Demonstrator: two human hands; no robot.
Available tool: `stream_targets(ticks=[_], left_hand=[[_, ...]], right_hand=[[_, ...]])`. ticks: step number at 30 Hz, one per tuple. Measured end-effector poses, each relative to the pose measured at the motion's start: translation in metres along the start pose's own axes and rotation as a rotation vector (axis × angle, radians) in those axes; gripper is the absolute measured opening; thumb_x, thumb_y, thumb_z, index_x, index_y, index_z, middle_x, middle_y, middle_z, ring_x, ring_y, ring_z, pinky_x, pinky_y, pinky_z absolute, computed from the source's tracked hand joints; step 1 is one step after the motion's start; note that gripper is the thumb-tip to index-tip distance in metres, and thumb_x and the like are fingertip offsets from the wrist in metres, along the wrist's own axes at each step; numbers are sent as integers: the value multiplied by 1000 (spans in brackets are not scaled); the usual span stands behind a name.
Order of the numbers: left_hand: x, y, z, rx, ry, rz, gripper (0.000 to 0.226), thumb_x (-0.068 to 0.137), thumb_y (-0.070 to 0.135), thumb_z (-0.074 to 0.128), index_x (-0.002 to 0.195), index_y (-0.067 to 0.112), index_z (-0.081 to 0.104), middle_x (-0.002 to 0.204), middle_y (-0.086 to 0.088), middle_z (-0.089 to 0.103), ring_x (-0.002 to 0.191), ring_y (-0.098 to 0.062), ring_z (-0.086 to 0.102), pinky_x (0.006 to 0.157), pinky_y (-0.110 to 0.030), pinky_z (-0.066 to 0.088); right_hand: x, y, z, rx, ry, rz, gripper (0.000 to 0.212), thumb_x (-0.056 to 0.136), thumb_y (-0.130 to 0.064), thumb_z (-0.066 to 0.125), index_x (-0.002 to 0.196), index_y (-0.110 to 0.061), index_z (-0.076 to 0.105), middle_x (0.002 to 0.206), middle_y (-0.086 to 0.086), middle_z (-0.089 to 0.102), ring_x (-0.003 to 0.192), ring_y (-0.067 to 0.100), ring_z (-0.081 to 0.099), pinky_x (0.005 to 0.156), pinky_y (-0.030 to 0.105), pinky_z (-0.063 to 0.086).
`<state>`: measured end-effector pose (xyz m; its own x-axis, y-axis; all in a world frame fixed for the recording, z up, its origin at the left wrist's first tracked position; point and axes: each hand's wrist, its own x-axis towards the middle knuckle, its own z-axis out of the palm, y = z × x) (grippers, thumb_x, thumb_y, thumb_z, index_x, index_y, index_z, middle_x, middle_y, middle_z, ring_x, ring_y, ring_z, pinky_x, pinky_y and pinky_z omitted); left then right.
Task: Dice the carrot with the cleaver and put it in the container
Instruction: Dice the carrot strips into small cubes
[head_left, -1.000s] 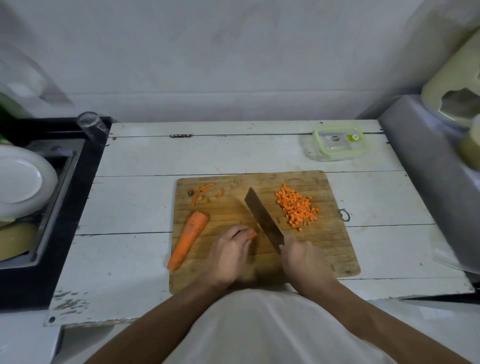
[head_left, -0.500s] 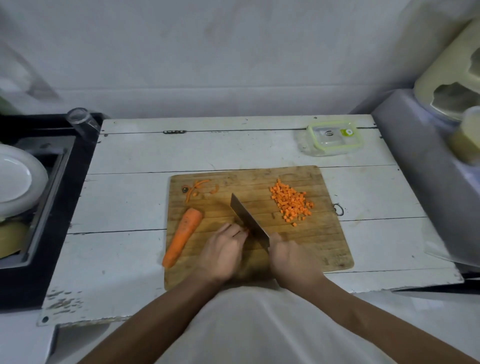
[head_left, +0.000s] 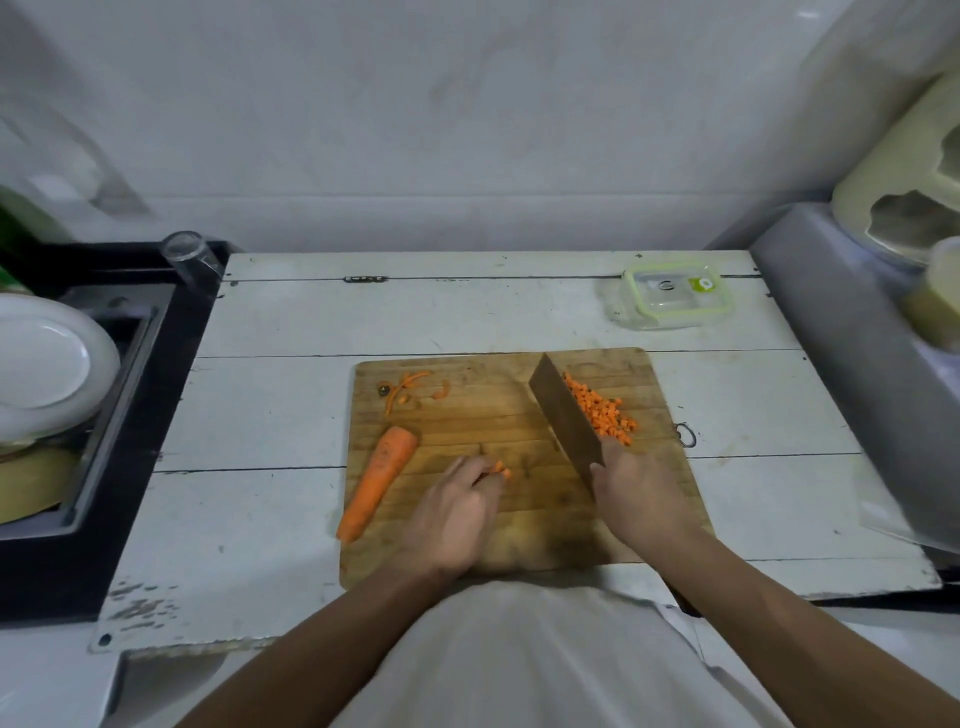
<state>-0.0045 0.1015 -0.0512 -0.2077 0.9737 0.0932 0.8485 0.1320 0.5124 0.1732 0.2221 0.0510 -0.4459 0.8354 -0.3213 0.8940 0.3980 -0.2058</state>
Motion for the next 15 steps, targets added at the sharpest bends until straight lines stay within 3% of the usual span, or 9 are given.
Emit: stream_targets(ticks=[3,6,10,13,15], left_hand=[[-8,2,-3,-30,2,-30,48,103,42,30,137,24,59,138,4,54,122,-15,52,102,-34,50],[-8,6,-6,53,11,69,39,103,29,43,133,16,64,132,1,61,116,-15,54,98,-33,52],[-4,7,-7,61,3,71,32,103,24,49,128,16,67,128,1,61,111,-14,55,95,-32,53],[-1,9,-10,-58,7,-62,32,102,31,55,131,20,60,132,5,50,110,-11,56,91,-26,52],[9,13,-12,-183,0,-212,39,98,34,64,134,23,54,132,7,50,116,-10,55,97,-25,50]], right_hand=[[-20,-5,4,-5,-57,-57,22,105,-34,38,115,-18,49,85,4,61,79,28,63,69,42,55],[-38,-17,12,-52,-98,-114,22,105,-36,37,116,-22,49,96,6,66,85,27,65,69,38,53],[-40,-21,17,-52,-99,-114,14,105,-32,41,115,-23,48,94,4,66,82,25,66,67,38,55],[-38,-19,16,-31,-74,-89,14,105,-30,41,113,-21,48,93,5,65,78,24,62,65,37,52],[-36,-16,16,1,-39,-55,16,105,-32,40,110,-20,49,91,6,65,77,26,61,62,36,47]])
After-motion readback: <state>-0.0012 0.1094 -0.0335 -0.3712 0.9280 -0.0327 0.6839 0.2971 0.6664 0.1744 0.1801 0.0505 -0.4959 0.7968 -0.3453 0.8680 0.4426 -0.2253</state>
